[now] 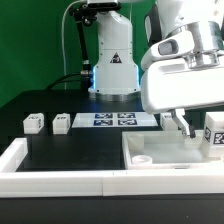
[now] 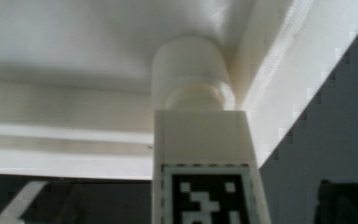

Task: Assemble square table

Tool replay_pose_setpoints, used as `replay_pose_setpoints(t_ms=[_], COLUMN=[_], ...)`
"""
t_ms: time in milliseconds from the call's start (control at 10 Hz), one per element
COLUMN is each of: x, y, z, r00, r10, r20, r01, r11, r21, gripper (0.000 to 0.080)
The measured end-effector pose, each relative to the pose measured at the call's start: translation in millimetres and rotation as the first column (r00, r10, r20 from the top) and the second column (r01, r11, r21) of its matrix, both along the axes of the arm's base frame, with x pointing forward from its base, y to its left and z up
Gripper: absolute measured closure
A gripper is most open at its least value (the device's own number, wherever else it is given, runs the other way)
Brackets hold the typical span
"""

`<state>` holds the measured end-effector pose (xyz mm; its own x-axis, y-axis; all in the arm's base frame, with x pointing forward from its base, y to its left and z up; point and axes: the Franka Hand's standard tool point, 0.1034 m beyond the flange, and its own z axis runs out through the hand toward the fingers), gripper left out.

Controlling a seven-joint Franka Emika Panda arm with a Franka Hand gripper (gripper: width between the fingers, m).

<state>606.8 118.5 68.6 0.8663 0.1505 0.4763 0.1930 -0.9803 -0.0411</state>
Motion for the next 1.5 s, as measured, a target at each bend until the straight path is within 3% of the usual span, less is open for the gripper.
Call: replay_pose_setpoints(t_ms=[300,500,900,1200,1500], x=[4.7,2.6,3.1,3.0,3.8], y=[-5.4,-3.5,-3.7,-3.0,-2.7], z=[20.5,17.7,13.2,17.1,16.1], r00=[1.000,0.999,0.945,0.841,0.837], r10=[0.013,0.018,0.041,0.063,0.064], r20=[-0.019,-0.045,-0.325,-0.538,-0.544], r01=[-0.013,-0.018,-0.044,-0.068,-0.069], r11=[1.000,1.000,0.999,0.998,0.998], r21=[-0.007,-0.007,-0.003,0.011,0.012], gripper=[0.0150,0.0150,0.0150,0.0150,0.0150])
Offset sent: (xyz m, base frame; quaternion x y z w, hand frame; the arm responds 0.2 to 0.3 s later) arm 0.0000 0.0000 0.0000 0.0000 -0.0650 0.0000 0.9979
